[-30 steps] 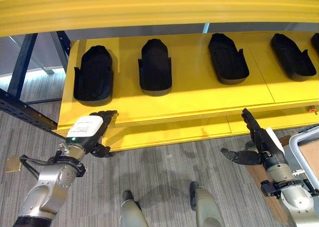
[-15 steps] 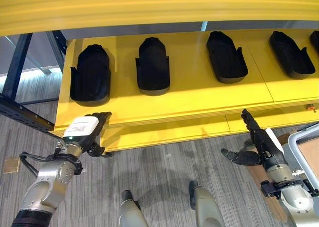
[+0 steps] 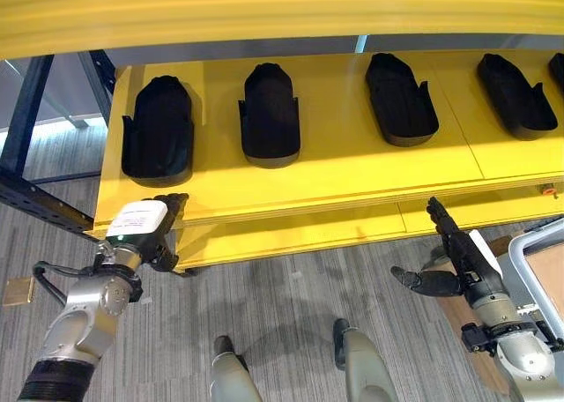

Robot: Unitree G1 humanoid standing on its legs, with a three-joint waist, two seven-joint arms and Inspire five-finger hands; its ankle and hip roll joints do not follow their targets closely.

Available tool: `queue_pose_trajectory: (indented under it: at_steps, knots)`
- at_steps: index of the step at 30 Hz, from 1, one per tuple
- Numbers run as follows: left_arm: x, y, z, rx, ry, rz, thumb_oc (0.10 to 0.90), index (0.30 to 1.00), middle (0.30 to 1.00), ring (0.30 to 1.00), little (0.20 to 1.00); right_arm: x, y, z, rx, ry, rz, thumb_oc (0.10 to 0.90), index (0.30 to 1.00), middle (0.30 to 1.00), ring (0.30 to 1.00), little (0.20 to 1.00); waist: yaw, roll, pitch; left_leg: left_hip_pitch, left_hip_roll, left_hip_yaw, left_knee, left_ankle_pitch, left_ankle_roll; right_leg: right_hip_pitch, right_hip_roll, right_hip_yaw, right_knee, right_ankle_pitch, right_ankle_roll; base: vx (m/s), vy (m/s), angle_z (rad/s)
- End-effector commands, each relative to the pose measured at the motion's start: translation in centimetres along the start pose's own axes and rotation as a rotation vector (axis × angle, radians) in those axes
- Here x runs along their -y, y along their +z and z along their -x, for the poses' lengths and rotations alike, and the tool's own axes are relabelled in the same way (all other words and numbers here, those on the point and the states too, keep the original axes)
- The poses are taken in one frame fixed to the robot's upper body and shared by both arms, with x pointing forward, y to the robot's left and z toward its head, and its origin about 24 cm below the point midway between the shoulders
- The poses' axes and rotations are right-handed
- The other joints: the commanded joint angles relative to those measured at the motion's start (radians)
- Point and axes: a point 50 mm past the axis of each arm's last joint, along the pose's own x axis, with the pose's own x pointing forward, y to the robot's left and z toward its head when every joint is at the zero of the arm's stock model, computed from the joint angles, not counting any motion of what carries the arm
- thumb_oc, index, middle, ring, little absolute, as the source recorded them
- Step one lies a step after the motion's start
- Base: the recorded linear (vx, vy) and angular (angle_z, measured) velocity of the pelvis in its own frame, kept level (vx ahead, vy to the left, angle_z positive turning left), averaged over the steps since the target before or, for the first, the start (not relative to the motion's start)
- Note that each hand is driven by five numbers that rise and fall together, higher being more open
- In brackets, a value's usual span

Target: Move parts from the plastic box to the shelf.

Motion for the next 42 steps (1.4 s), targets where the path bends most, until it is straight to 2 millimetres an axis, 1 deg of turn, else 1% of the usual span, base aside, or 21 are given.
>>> queue_pose_trajectory:
  at_steps: [1, 9, 24, 31, 42]
  knots:
    - [-5.5, -0.8, -1.1, -0.013, 0.186, -0.123, 0.9, 1.0, 1.0, 1.0, 1.0, 1.0, 3.3, -0.7, 0.196, -0.048, -0.019, 0.9, 1.0, 1.0, 1.0, 1.0, -0.031, -0.004, -0.052, -0.012, 0.024, 0.012, 0.029, 0.007, 0.038, 0.067, -0.02, 0.035, -0.035, 0.05, 0.003, 0.0, 0.0, 0.0]
    - [-6.3, -1.2, -1.7, -0.037, 0.194, -0.139, 0.9, 1.0, 1.0, 1.0, 1.0, 1.1, 3.2, -0.6, 0.192, -0.051, -0.017, 0.9, 1.0, 1.0, 1.0, 1.0, -0.035, -0.006, -0.058, -0.015, 0.025, 0.011, 0.032, 0.007, 0.038, 0.061, -0.021, 0.037, -0.032, 0.052, 0.004, 0.0, 0.0, 0.0]
    - [-7.4, -0.8, -2.8, -0.036, 0.218, -0.157, 0.9, 1.0, 1.0, 1.0, 1.0, 1.1, 3.1, -0.5, 0.188, -0.043, -0.013, 0.9, 1.0, 1.0, 1.0, 1.0, -0.042, -0.011, -0.063, -0.022, 0.025, 0.011, 0.041, 0.005, 0.039, 0.057, -0.021, 0.041, -0.03, 0.052, 0.005, 0.0, 0.0, 0.0]
    - [-7.7, -0.7, -3.4, -0.04, 0.219, -0.159, 0.9, 1.0, 1.0, 1.0, 1.0, 1.1, 3.1, -0.5, 0.192, -0.041, -0.015, 0.9, 1.0, 1.0, 1.0, 1.0, -0.046, -0.013, -0.066, -0.03, 0.026, 0.01, 0.047, 0.005, 0.039, 0.05, -0.019, 0.043, -0.026, 0.052, 0.005, 0.0, 0.0, 0.0]
    - [-7.9, -1.1, -3.8, -0.064, 0.216, -0.166, 0.9, 1.0, 1.0, 1.0, 1.0, 1.2, 3.1, -0.4, 0.192, -0.038, -0.012, 0.9, 1.0, 1.0, 1.0, 1.0, -0.049, -0.015, -0.073, -0.041, 0.026, 0.01, 0.052, 0.004, 0.039, 0.041, -0.017, 0.045, -0.022, 0.054, 0.006, 0.0, 0.0, 0.0]
